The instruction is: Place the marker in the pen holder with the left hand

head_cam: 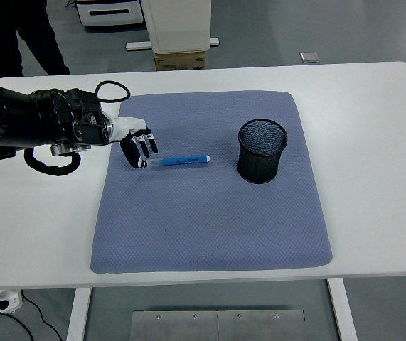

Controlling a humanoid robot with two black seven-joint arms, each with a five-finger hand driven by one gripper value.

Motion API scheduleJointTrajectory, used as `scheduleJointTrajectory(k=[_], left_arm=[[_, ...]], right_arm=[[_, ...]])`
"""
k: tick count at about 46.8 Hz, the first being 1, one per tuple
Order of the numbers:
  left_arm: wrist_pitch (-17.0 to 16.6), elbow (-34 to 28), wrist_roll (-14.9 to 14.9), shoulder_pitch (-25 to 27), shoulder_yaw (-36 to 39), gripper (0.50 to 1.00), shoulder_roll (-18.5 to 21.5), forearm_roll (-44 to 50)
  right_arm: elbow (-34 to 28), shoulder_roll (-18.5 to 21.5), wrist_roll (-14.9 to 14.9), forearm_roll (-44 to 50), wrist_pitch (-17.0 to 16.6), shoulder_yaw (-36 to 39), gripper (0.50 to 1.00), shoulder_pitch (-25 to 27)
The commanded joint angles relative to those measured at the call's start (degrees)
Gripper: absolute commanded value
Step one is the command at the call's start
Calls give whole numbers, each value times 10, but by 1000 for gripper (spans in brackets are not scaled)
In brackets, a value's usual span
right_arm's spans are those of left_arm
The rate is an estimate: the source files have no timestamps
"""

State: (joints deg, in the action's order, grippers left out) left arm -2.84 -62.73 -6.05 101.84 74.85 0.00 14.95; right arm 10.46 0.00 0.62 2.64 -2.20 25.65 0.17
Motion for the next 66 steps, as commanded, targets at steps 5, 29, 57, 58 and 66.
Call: scheduleJointTrajectory(k=[5,29,57,58,66], left_arm=[[0,1,-1,0,-6,681,0,0],[1,1,-3,-1,-29,681,0,0],[0,0,-3,-6,-32,678,0,-4],[0,0,-3,-6,-32,678,0,-4],[-1,0,-3,-6,-32,666,0,-4]], right_arm=[[0,0,0,0,0,0,1000,0],[0,0,0,0,0,0,1000,0],[0,0,0,0,0,-1,1000,0],[0,0,0,0,0,-1,1000,0],[0,0,0,0,0,0,1000,0]])
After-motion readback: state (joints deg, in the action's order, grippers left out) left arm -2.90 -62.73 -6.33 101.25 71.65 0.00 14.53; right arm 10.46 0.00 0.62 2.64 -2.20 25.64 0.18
